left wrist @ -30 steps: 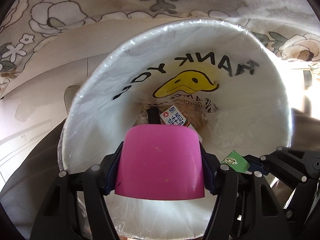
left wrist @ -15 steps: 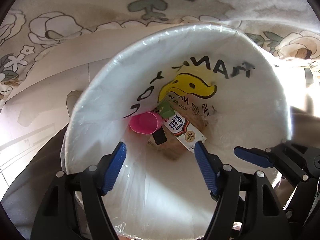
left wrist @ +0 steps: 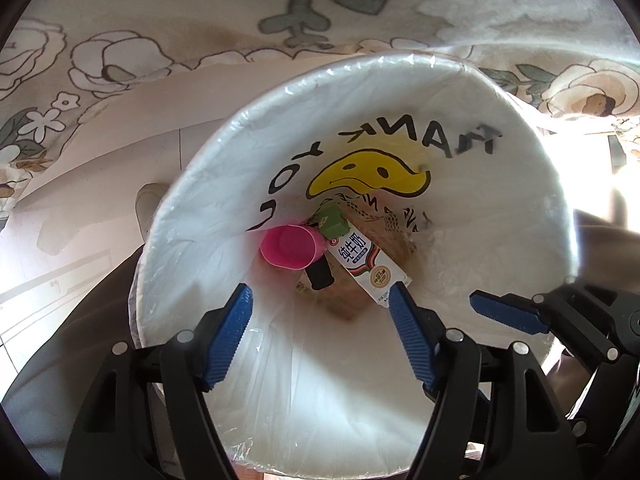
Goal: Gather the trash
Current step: 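Raise both open tools from the bin and move toward the bed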
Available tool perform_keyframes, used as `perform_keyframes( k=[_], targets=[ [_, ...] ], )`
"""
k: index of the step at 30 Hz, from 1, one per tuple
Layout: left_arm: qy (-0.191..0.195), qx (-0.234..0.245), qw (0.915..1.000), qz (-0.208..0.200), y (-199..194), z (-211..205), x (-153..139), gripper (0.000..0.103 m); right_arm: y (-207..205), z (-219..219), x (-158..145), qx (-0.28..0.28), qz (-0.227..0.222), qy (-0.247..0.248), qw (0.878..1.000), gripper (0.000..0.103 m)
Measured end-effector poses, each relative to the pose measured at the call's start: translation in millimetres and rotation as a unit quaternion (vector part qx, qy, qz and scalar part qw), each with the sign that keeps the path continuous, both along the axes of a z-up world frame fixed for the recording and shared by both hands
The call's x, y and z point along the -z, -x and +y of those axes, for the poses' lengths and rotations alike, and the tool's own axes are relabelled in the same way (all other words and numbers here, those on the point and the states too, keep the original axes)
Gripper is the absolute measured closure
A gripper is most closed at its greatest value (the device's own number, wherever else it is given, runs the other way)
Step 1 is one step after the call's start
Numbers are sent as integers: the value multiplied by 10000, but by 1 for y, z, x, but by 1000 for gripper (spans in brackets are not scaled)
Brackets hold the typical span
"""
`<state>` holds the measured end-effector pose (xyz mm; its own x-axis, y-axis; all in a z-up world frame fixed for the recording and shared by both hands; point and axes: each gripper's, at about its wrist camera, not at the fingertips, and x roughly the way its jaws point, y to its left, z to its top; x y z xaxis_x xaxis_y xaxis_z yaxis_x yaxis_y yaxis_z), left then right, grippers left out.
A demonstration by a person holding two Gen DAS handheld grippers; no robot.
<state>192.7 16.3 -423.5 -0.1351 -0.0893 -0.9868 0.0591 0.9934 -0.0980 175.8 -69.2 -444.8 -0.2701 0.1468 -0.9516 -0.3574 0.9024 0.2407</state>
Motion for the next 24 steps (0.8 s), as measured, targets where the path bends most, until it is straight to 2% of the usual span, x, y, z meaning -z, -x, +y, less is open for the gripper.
perform_keyframes(
  k=[4,10,14,19,24],
  targets=[
    [-6,-16,10000,-79,3,1,-8,30,2,0,-1,40,-46,-11,10000,51],
    [-47,-19,9994,-336,10,4,-32,30,9,-3,-18,73,-180,-41,9998,51],
    [59,-47,9991,-426,19,6,-49,30,14,-4,-35,93,-313,-98,9994,51],
    [65,-3,9974,-721,32,6,-78,30,26,-8,-59,73,-467,-210,9987,51],
    [20,84,9940,-1089,39,7,-116,30,38,-9,-83,-191,-644,-207,9975,51]
  ],
)
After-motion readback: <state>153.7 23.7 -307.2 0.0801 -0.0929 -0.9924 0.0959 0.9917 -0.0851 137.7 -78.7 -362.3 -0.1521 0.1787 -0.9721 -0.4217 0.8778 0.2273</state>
